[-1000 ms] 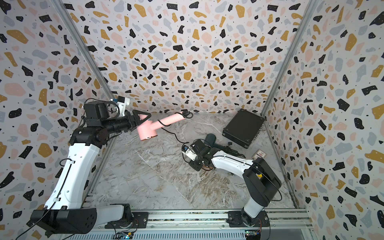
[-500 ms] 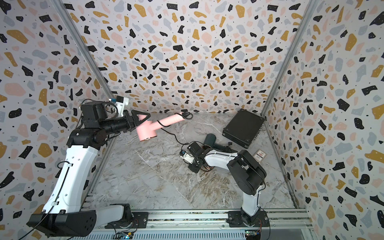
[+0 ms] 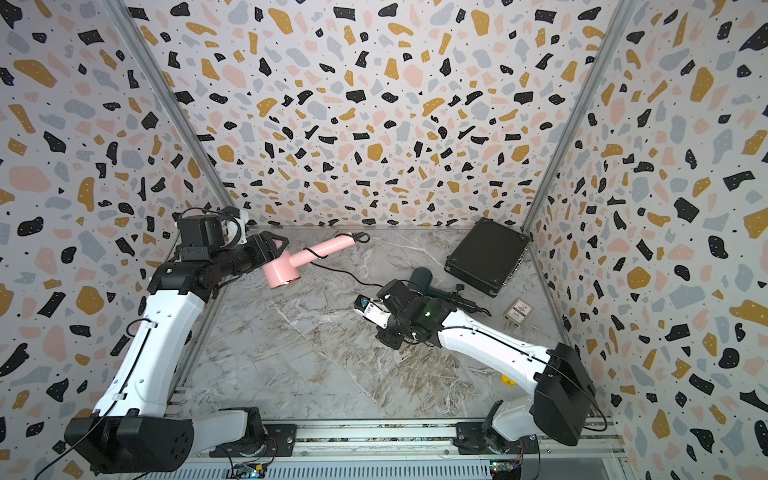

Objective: Wrap the cord around the hair dryer
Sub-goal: Wrap the power cord around the hair dryer.

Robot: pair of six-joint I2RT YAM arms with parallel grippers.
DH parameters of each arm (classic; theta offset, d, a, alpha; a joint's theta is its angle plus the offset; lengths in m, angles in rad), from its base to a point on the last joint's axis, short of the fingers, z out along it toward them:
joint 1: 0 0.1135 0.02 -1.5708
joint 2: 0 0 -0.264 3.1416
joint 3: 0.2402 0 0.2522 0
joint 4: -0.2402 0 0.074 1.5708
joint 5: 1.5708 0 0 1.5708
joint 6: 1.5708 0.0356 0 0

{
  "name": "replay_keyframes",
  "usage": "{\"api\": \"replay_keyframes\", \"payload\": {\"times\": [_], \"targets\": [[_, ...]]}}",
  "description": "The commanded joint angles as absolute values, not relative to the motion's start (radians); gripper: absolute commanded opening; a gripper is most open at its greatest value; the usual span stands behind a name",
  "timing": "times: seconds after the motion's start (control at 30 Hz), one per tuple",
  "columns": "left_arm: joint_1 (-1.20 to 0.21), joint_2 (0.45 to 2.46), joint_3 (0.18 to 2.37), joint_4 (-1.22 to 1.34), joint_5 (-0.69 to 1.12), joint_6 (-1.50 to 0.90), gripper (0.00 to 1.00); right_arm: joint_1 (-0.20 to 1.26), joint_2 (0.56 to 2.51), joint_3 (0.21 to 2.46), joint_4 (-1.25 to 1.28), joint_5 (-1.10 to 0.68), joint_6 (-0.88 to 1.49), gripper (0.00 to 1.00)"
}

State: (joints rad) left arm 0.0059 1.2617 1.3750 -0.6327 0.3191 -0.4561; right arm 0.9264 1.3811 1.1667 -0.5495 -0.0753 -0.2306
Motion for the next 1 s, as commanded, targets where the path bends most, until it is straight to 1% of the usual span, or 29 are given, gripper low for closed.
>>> {"api": "replay_keyframes", "payload": {"times": [0.0,0.13,0.23,0.37,0.5,0.63,0.73,0.8,0.9,0.97], "targets": [[-0.020,1.258,1.367,-0.599,0.156,-0.369,0.00,0.943,1.333,1.288,-0.691,-0.016,-0.282,0.00],[-0.049,1.287,1.394,-0.699,0.115,-0.277,0.00,0.945,1.313,1.396,-0.711,-0.036,-0.386,0.00],[-0.095,1.304,1.411,-0.785,0.089,-0.207,0.00,0.943,1.353,1.510,-0.727,-0.019,-0.463,0.00],[-0.124,1.315,1.386,-0.843,0.148,-0.172,0.00,0.911,1.453,1.671,-0.747,-0.050,-0.525,0.00],[-0.155,1.330,1.342,-0.868,0.162,-0.147,0.00,0.877,1.553,1.843,-0.795,-0.099,-0.537,0.00],[-0.157,1.316,1.300,-0.832,0.222,-0.168,0.00,0.871,1.619,1.974,-0.876,-0.130,-0.524,0.00],[-0.142,1.302,1.291,-0.792,0.381,-0.193,0.00,0.869,1.616,1.956,-0.884,-0.092,-0.525,0.00],[-0.126,1.299,1.290,-0.771,0.562,-0.203,0.00,0.850,1.602,1.924,-0.883,-0.073,-0.513,0.00],[-0.094,1.289,1.270,-0.710,0.794,-0.254,0.00,0.781,1.574,1.860,-0.879,-0.094,-0.474,0.00],[-0.063,1.269,1.240,-0.632,0.878,-0.316,0.00,0.738,1.544,1.797,-0.865,-0.082,-0.456,0.00]]}}
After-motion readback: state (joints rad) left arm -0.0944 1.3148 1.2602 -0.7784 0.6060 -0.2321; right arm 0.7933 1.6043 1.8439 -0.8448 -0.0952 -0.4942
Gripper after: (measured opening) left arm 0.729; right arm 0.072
